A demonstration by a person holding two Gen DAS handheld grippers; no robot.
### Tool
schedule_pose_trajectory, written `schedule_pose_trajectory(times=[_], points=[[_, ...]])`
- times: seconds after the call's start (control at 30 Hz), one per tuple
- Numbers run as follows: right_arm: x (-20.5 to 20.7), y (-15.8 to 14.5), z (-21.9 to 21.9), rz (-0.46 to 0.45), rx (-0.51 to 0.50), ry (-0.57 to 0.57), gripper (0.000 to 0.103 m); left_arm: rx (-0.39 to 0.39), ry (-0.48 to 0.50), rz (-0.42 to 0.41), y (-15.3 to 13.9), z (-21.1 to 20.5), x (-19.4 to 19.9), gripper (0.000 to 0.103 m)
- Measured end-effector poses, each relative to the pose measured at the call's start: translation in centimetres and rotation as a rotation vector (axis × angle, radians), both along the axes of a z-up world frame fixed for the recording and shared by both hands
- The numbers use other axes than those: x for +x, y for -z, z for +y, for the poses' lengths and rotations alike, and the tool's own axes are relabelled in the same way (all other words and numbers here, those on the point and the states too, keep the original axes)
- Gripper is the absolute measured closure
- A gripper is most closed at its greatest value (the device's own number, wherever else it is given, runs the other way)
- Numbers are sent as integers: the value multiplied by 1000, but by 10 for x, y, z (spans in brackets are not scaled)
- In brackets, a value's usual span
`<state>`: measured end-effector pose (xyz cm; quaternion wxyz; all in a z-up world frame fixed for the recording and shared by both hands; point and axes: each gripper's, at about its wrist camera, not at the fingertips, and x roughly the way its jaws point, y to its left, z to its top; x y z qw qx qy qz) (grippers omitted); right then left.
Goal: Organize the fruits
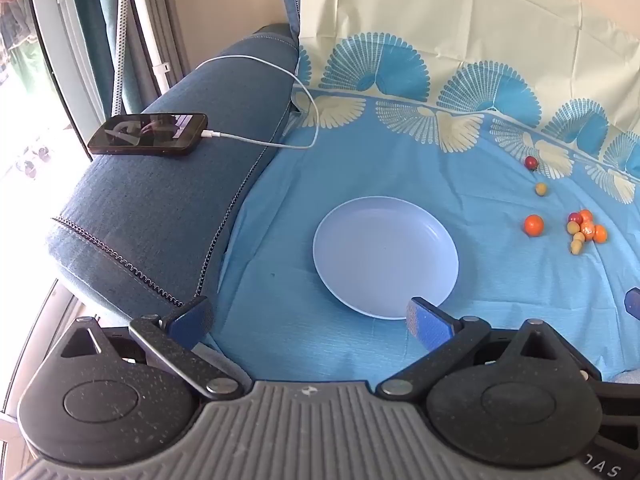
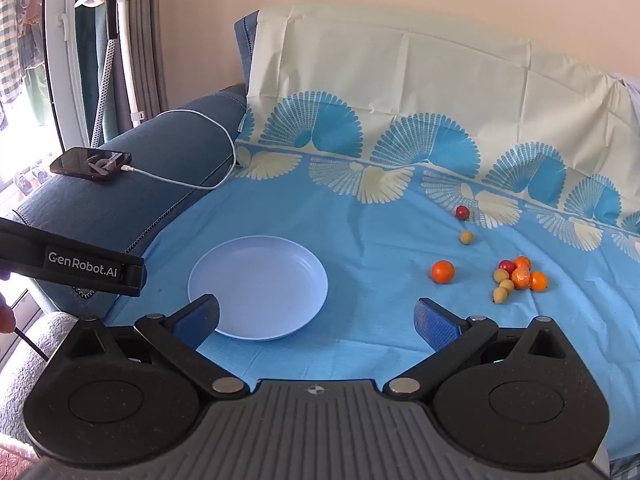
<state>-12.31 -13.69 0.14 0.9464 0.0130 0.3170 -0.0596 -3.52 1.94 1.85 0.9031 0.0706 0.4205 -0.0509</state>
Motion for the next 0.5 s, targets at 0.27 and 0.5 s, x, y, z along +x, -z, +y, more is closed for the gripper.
schedule_pose_trajectory(times=[0.27,0.5], points=[[-1,-4,-2,-2,1,-3,0,2,5,3,0,1,0,0],[-4,1,1,-8,-2,-1,0,10,12,5,1,-1,0,0]])
